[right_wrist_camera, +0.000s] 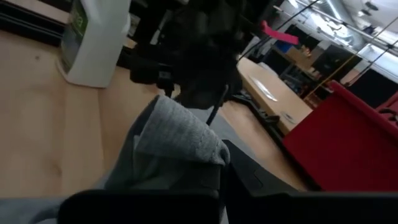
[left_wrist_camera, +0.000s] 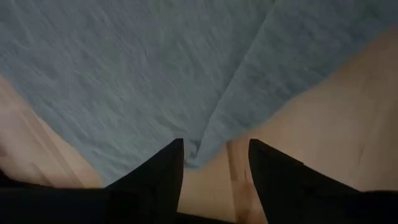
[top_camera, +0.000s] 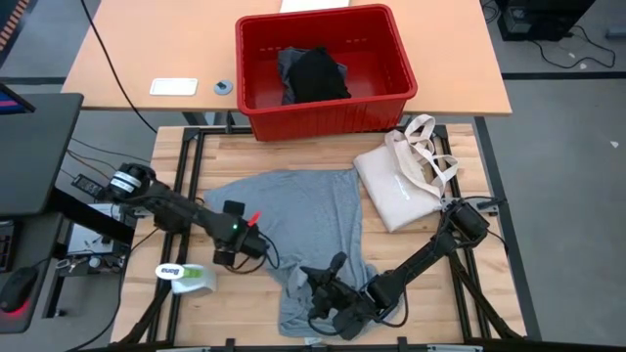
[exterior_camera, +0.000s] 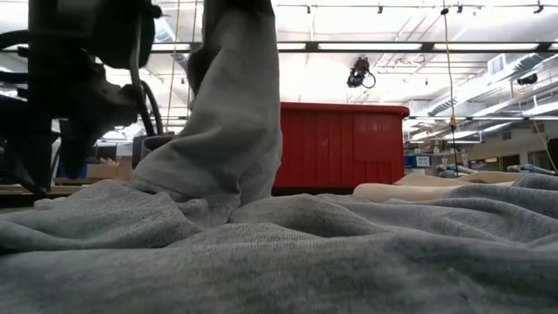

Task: Fold Laundry from Bin
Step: Fold the gray shirt

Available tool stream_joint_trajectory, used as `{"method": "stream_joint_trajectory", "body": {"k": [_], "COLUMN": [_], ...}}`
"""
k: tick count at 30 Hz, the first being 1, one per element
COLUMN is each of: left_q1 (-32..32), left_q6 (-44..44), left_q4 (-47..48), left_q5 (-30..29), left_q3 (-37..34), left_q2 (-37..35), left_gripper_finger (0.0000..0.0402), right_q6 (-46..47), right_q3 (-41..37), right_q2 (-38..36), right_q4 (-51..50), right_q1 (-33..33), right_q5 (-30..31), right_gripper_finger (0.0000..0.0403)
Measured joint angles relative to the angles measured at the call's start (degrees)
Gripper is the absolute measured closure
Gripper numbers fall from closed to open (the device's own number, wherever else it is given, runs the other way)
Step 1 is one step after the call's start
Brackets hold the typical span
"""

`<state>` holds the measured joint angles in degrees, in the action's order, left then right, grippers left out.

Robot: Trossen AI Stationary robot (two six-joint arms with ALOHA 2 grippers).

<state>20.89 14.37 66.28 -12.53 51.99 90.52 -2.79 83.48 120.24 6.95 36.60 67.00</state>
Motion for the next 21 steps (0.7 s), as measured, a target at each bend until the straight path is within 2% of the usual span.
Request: {"method": "stream_joint_trajectory", "body": {"k": [9,17,21], "left_q1": [-5.64,-9.05,-11.01], "left_q6": [-10.95,-14.12,-15.62], "left_q4": [2.41,9.83,7.84], "left_q5": [-1.66,-7.13,-7.38], "left_q3": [0.02,0.07,-1.28], "left_q2": [9.44,17.68,19.02], "left_gripper_finger": [0.0219,0.0219,0.0219], "right_q6": [1.15,1.62,1.75], "right_q3": [0.00,0.00,0.00], "right_q2": [-0.01,-0.01,-0.01], "right_q4": [-0.19,-0.82,-0.82], "right_q1": [0.00,0.00,0.00], "right_q5": [-1.43,-2.72,-2.69], "right_gripper_finger": [0.0394,0.0394,0.0394]}}
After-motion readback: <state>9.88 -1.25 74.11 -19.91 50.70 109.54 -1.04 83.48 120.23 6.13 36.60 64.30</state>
